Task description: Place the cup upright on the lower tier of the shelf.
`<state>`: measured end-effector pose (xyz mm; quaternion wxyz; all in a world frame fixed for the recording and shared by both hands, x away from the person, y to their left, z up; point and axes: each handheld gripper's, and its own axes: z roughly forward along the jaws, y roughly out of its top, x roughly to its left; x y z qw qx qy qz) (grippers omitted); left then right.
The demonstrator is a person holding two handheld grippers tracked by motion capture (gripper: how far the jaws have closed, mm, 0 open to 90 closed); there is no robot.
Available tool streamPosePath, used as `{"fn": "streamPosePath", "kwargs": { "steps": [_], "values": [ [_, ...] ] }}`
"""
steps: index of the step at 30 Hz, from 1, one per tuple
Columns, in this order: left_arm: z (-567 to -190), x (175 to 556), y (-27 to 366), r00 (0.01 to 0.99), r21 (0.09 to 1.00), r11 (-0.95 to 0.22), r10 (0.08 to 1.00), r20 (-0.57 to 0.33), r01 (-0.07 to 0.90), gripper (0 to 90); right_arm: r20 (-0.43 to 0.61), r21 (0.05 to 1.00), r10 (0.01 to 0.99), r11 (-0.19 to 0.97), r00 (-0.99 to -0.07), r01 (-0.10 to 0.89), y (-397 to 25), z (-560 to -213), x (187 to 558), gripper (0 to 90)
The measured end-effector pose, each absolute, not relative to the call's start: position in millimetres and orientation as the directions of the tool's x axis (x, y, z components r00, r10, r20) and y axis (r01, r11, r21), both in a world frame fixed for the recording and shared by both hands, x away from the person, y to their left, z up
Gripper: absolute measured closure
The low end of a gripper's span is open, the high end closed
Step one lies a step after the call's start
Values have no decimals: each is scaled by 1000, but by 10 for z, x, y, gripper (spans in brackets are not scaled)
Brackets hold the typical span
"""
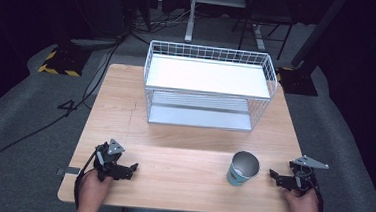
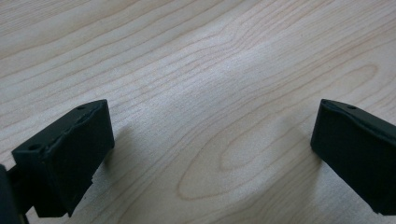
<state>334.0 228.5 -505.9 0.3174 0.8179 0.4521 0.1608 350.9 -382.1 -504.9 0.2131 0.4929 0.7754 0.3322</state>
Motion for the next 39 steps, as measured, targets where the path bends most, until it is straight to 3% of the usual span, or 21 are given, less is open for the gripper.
{"fn": "streamPosePath", "kwargs": {
  "steps": [23,28,39],
  "values": [
    [-5057,3371,2296,519,664,-375,855,-23,647,0,7,726,907,285,-421,626,-3834,-5046,3521,76],
    [-5059,3373,2296,517,665,-372,856,-24,647,0,22,725,915,263,-403,636,-3826,-5028,3507,113],
    [-5058,3413,2320,490,665,-353,871,-23,658,0,38,787,904,235,-425,571,-3818,-4836,3277,113]
  ]
}}
